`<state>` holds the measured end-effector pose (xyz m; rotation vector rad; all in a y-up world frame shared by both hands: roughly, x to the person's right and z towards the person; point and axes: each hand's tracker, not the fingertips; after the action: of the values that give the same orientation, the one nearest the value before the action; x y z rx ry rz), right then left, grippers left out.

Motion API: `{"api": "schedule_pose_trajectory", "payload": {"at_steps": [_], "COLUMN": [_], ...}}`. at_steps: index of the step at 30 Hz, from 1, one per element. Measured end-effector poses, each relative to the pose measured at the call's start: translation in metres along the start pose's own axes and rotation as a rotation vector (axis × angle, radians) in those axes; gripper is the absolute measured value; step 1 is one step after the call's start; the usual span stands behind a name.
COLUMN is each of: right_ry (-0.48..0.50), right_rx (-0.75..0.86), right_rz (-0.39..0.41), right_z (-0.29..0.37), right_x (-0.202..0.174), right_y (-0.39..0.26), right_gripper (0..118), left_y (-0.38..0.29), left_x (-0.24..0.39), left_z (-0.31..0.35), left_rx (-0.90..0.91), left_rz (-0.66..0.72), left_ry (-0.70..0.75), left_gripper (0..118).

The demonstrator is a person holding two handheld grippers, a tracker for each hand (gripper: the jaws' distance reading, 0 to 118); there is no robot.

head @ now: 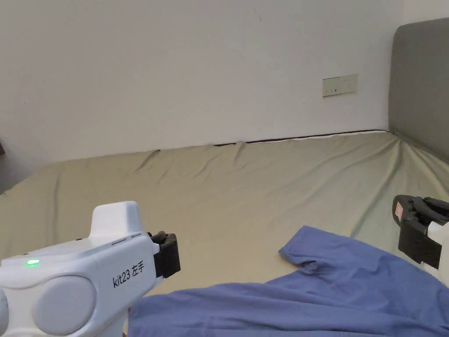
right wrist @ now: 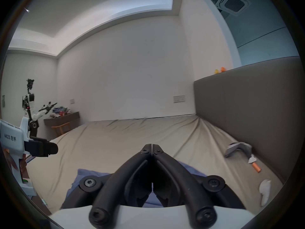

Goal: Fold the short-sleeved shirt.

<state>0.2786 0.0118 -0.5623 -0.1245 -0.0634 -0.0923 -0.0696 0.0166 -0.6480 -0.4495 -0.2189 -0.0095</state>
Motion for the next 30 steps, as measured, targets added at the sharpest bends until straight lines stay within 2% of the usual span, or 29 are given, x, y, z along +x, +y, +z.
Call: {"api": "schedule_pose_trajectory", "payload": {"at_steps": [3, 5, 8, 11, 12, 13, 14, 15, 16, 17, 18, 21, 24, 30], "right_ry": [0.049, 0.081, 0.109, 0.109, 0.108, 0.104, 0.098, 0.098, 0.097, 0.094, 0.092, 0.09, 0.078, 0.091], "right_rx": [-0.04, -0.04, -0.06, -0.087, -0.096, -0.107, -0.126, -0.141, -0.151, -0.16, -0.173, -0.209, -0.219, -0.23], "right_rz": [0.022, 0.029, 0.024, 0.027, 0.038, 0.044, 0.049, 0.047, 0.043, 0.033, 0.022, 0.009, 0.025, 0.025], "right_z": [-0.012, -0.018, -0.033, -0.052, -0.059, -0.066, -0.075, -0.084, -0.091, -0.099, -0.106, -0.127, -0.135, -0.138], "right_x": [-0.024, -0.034, -0.039, -0.04, -0.04, -0.04, -0.037, -0.035, -0.033, -0.031, -0.029, -0.024, -0.024, -0.019], "right_y": [-0.006, -0.009, -0.013, -0.022, -0.026, -0.029, -0.034, -0.038, -0.042, -0.045, -0.05, -0.058, -0.06, -0.062], "right_gripper": [0, 0, 0, 0, 0, 0, 0, 0, 0, 0, 0, 0, 0, 0], "left_y": [-0.017, -0.022, -0.025, -0.032, -0.036, -0.04, -0.045, -0.051, -0.057, -0.066, -0.07, -0.084, -0.091, -0.096], "left_x": [-0.035, -0.057, -0.073, -0.087, -0.093, -0.096, -0.098, -0.097, -0.095, -0.093, -0.097, -0.105, -0.114, -0.107], "left_z": [-0.011, -0.024, -0.058, -0.117, -0.137, -0.155, -0.174, -0.193, -0.207, -0.217, -0.224, -0.25, -0.264, -0.271], "left_rx": [-0.156, -0.157, -0.167, -0.264, -0.276, -0.297, -0.327, -0.346, -0.366, -0.38, -0.381, -0.484, -0.47, -0.489], "left_rz": [0.143, 0.219, 0.191, 0.17, 0.177, 0.167, 0.128, 0.077, 0.051, 0.044, 0.053, 0.091, 0.107, 0.034], "left_ry": [-0.002, -0.034, 0.023, 0.065, 0.063, 0.073, 0.092, 0.104, 0.131, 0.138, 0.112, 0.081, 0.132, 0.17], "left_gripper": [8, 8, 8, 9, 18, 43, 87, 113, 118, 110, 107, 107, 107, 106]}}
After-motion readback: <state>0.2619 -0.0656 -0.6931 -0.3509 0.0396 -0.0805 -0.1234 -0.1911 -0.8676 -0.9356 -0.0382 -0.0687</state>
